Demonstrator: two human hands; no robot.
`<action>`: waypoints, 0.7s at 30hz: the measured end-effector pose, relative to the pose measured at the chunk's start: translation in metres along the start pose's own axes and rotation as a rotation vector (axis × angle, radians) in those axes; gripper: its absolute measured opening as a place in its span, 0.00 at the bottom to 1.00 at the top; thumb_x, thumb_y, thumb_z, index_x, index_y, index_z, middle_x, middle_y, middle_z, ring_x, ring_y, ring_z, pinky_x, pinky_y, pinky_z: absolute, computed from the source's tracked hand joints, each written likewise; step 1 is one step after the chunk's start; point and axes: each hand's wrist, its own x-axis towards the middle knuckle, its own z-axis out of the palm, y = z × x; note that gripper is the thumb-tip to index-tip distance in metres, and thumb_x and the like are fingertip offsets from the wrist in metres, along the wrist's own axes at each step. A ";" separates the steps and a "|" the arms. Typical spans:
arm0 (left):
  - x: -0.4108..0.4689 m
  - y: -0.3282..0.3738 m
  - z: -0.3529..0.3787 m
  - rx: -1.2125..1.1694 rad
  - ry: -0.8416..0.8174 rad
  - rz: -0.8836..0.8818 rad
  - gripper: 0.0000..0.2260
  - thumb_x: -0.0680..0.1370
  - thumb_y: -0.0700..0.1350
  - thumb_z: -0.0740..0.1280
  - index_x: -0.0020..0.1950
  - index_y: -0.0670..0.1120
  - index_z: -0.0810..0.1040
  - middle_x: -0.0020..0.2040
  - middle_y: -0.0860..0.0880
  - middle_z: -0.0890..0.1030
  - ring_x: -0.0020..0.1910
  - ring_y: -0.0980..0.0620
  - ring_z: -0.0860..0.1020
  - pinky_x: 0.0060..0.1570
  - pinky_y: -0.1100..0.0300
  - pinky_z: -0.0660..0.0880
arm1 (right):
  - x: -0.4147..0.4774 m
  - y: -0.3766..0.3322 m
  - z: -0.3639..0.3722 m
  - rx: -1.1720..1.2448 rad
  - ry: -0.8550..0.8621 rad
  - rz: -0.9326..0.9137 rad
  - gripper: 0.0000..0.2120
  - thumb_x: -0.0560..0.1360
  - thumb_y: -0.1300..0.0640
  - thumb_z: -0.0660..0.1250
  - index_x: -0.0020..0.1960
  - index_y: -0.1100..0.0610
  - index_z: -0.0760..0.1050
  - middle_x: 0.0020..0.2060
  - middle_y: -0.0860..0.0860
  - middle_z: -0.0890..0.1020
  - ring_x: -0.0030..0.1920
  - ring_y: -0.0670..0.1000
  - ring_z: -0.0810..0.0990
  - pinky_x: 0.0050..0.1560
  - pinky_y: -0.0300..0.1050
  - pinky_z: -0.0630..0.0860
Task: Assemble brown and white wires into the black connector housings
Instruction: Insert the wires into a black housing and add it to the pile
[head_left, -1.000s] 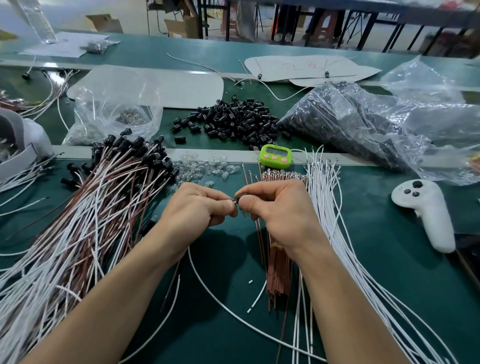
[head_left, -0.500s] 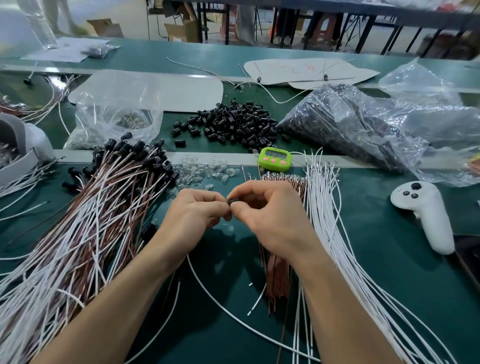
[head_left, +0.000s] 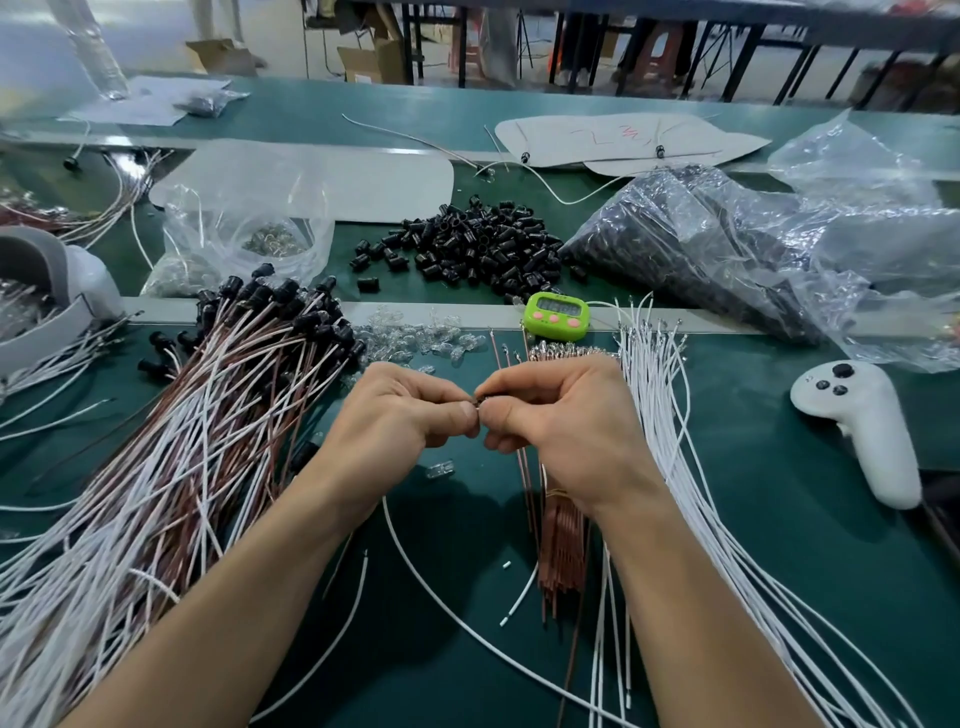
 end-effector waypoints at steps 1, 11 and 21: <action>0.000 0.000 0.000 0.008 0.005 -0.003 0.05 0.69 0.40 0.74 0.38 0.39 0.85 0.31 0.45 0.79 0.30 0.55 0.68 0.32 0.66 0.67 | 0.000 -0.001 0.000 0.003 0.001 0.003 0.14 0.70 0.71 0.74 0.38 0.52 0.87 0.31 0.55 0.86 0.29 0.52 0.84 0.33 0.40 0.79; 0.003 -0.002 -0.003 -0.022 -0.008 -0.017 0.07 0.66 0.43 0.72 0.35 0.40 0.85 0.27 0.49 0.77 0.27 0.58 0.67 0.29 0.69 0.66 | 0.000 -0.001 -0.001 0.046 0.016 0.034 0.13 0.70 0.73 0.75 0.38 0.55 0.87 0.31 0.56 0.86 0.28 0.53 0.84 0.32 0.40 0.80; 0.005 -0.006 -0.005 -0.097 -0.042 0.006 0.09 0.74 0.42 0.71 0.51 0.40 0.85 0.46 0.43 0.86 0.44 0.53 0.81 0.46 0.65 0.75 | -0.005 0.006 0.014 -0.394 0.061 -0.200 0.07 0.69 0.60 0.79 0.44 0.49 0.87 0.33 0.40 0.85 0.32 0.40 0.84 0.35 0.33 0.78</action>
